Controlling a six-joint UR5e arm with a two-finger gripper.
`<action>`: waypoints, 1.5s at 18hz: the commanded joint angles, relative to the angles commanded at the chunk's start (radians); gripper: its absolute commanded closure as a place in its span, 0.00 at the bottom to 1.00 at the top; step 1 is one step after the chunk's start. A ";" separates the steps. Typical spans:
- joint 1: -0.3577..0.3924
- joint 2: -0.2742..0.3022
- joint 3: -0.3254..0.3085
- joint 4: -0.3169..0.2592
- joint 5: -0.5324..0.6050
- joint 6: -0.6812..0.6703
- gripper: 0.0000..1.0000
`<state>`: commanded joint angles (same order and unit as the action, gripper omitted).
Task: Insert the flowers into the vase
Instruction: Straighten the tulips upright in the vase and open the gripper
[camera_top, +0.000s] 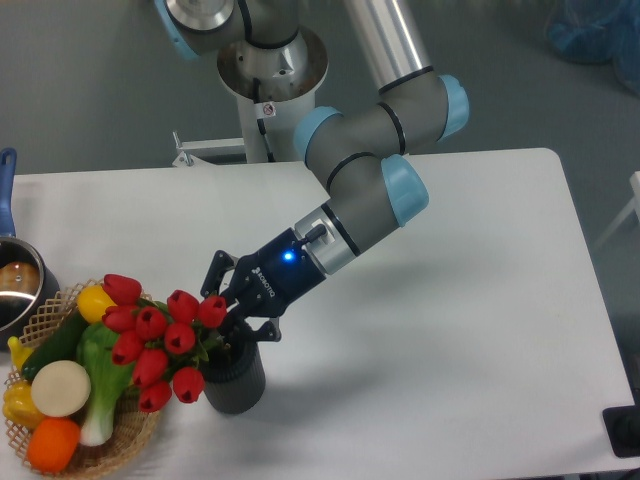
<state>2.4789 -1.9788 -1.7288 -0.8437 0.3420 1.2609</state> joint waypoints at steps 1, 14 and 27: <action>0.000 -0.002 0.000 0.000 0.006 0.000 0.83; 0.058 0.005 -0.046 0.000 0.057 -0.002 0.00; 0.136 0.043 -0.095 0.005 0.057 0.002 0.00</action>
<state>2.6154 -1.9359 -1.8239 -0.8391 0.3988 1.2625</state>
